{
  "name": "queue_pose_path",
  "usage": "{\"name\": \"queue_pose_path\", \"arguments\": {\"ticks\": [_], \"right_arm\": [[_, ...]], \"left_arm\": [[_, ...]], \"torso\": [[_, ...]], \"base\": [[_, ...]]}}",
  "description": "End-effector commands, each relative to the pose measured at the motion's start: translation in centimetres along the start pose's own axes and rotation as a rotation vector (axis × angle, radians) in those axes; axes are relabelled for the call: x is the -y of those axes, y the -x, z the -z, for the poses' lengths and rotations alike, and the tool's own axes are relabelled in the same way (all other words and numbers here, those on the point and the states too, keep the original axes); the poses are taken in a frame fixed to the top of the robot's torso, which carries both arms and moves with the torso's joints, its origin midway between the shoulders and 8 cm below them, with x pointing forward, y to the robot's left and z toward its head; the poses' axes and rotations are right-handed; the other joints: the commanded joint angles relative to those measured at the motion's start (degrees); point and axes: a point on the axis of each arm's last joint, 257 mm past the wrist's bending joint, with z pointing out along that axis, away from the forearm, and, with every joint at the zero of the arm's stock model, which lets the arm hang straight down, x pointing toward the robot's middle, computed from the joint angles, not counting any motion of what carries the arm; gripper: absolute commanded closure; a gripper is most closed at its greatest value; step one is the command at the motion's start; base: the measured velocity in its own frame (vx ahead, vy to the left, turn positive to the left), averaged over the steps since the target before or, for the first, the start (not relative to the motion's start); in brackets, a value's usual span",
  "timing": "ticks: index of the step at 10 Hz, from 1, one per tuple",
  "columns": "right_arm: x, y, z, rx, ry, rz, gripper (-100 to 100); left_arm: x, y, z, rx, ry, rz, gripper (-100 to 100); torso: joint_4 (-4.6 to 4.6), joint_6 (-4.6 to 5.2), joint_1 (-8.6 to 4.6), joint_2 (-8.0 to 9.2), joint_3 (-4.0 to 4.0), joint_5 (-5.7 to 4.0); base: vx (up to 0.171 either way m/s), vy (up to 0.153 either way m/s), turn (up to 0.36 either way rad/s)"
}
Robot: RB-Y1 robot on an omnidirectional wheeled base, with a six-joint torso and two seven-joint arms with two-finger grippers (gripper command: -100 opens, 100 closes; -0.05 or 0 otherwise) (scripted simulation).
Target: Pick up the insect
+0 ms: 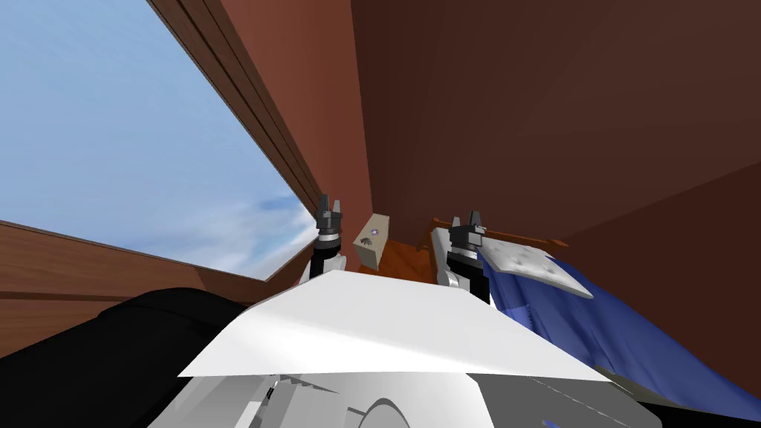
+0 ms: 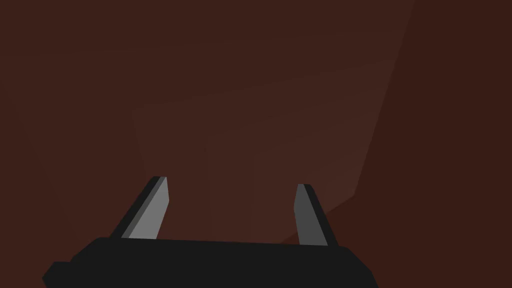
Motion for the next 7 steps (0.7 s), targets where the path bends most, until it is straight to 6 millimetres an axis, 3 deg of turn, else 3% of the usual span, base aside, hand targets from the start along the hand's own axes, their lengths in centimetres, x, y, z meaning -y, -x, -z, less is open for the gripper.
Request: {"name": "queue_pose_path", "arguments": {"ticks": [1, 6, 7], "right_arm": [[0.0, 0.0, 0.0, 0.000, 0.000, 0.000, 0], [0.0, 0.0, 0.0, 0.000, 0.000, 0.000, 0], [0.0, 0.0, 0.0, 0.000, 0.000, 0.000, 0]], "left_arm": [[-0.8, -0.6, 0.1, -0.036, 0.016, -0.008, -100], [-6.9, -3.3, 0.3, -0.152, 0.130, -0.039, -100], [-6.9, -3.3, 0.3, -0.152, 0.131, -0.039, -100]], "torso": [[0.00, 0.00, 0.00, 0.00, 0.00, 0.00], [0.04, 0.00, -0.09, 0.16, 0.09, -0.02], [0.04, 0.00, -0.09, 0.21, 0.12, -0.02]], "base": [[-0.010, -0.003, 0.008], [-0.043, -0.021, 0.017], [-0.050, -0.021, 0.012]]}}
